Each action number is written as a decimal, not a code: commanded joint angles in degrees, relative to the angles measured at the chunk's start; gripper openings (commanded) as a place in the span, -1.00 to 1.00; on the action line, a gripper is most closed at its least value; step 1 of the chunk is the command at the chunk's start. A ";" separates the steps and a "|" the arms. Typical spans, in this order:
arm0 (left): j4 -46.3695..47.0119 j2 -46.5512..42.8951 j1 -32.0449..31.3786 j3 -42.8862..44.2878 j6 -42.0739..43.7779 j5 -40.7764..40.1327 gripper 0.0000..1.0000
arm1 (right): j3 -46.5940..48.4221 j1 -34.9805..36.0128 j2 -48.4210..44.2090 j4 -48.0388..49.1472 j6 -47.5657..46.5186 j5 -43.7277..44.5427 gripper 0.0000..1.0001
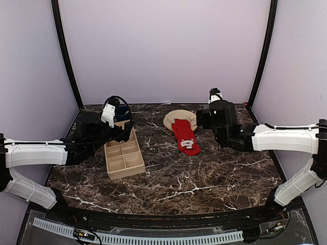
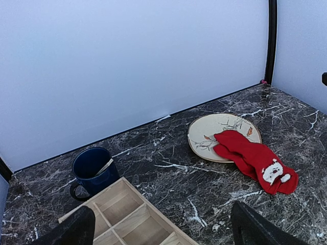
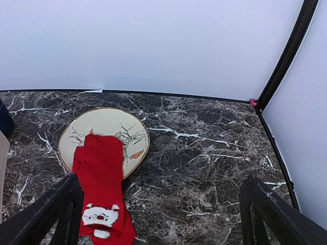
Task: Roll the socks
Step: Pick up the sock from the sock.
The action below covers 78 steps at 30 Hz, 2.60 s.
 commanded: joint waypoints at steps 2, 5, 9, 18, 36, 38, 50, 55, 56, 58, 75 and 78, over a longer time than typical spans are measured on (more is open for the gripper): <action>-0.98 -1.83 -0.63 0.88 -1.69 -0.33 0.90 | -0.07 0.56 -1.90 0.55 2.40 1.90 0.99; -1.95 -2.12 -0.77 0.94 -2.19 0.71 0.90 | -0.06 0.62 -2.23 -2.86 4.33 -4.84 0.90; -3.66 -2.15 -0.90 1.66 -2.69 3.04 0.88 | 3.08 0.56 0.45 -11.23 7.26 -10.83 0.67; -8.92 -0.92 -1.11 4.33 -4.62 5.22 0.84 | 6.53 0.66 7.60 -18.65 4.60 -20.93 0.36; -12.41 0.50 -1.33 5.87 -7.73 8.81 0.82 | 14.86 0.57 20.14 -22.48 -1.73 -30.04 0.32; -12.41 0.66 -1.37 5.88 -7.90 9.07 0.82 | 15.66 0.58 21.32 -22.89 -2.22 -30.63 0.31; -12.25 1.67 -1.38 5.70 -9.32 10.45 0.82 | 16.62 0.18 24.53 -25.24 -2.76 -33.87 0.31; -12.08 2.23 -1.40 5.79 -9.89 11.25 0.81 | 16.92 -0.43 25.65 -25.18 -3.10 -34.84 0.31; -12.02 2.36 -1.38 5.72 -10.07 11.31 0.81 | 17.01 -0.55 25.85 -25.17 -3.26 -35.08 0.31; -12.00 2.58 -1.38 5.69 -10.33 11.53 0.80 | 17.27 -0.84 26.24 -25.34 -3.47 -35.47 0.31; -11.65 4.34 -1.38 6.22 -10.83 12.39 0.79 | 19.46 -3.42 30.05 -24.53 -5.26 -37.42 0.30; -11.54 4.67 -1.38 6.39 -10.77 12.45 0.79 | 20.14 -3.85 30.91 -24.60 -5.67 -37.61 0.30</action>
